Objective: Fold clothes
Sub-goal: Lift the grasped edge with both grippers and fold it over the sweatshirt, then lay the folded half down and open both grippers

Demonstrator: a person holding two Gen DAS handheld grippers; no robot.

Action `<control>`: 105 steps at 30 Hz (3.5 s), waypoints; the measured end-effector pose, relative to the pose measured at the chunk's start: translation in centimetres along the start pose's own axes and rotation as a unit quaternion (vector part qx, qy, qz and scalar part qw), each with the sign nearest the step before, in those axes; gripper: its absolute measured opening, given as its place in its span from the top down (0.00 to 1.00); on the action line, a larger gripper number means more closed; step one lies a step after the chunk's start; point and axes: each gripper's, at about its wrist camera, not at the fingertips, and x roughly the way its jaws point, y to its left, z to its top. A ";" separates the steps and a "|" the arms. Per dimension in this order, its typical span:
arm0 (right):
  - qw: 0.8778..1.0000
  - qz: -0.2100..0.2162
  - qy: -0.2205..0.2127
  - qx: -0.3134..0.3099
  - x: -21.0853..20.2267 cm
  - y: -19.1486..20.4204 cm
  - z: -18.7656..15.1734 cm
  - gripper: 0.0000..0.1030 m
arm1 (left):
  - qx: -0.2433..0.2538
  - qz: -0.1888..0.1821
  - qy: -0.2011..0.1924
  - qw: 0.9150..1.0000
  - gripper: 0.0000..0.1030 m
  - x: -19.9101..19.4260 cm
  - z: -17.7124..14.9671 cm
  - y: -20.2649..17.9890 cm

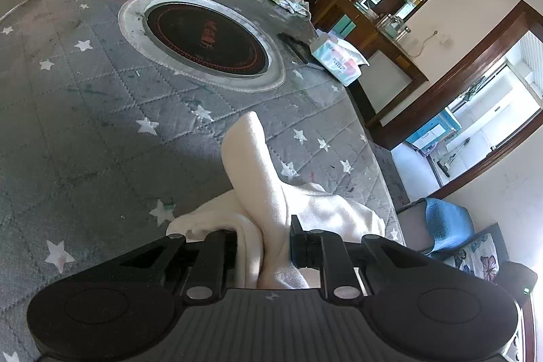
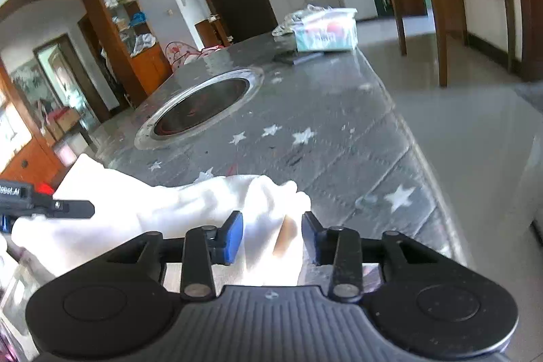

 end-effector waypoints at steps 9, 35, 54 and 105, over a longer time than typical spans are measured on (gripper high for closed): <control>0.999 0.024 -0.012 0.030 1.2 -0.1 -0.6 0.80 | -0.002 0.008 0.006 1.000 0.82 0.6 -0.1 0.5; 0.993 -0.035 -0.106 -0.044 -5.3 0.3 6.0 0.87 | 0.073 -0.014 0.007 0.997 0.82 3.3 1.3 -7.3; 0.995 -0.074 -0.050 -0.039 -0.4 -2.8 4.1 0.85 | 0.074 0.011 0.046 0.996 0.76 7.1 -0.2 -5.9; 0.991 -0.051 -0.015 -0.124 1.7 0.1 2.6 0.58 | 0.146 0.090 -0.019 0.985 0.54 7.5 0.9 -6.2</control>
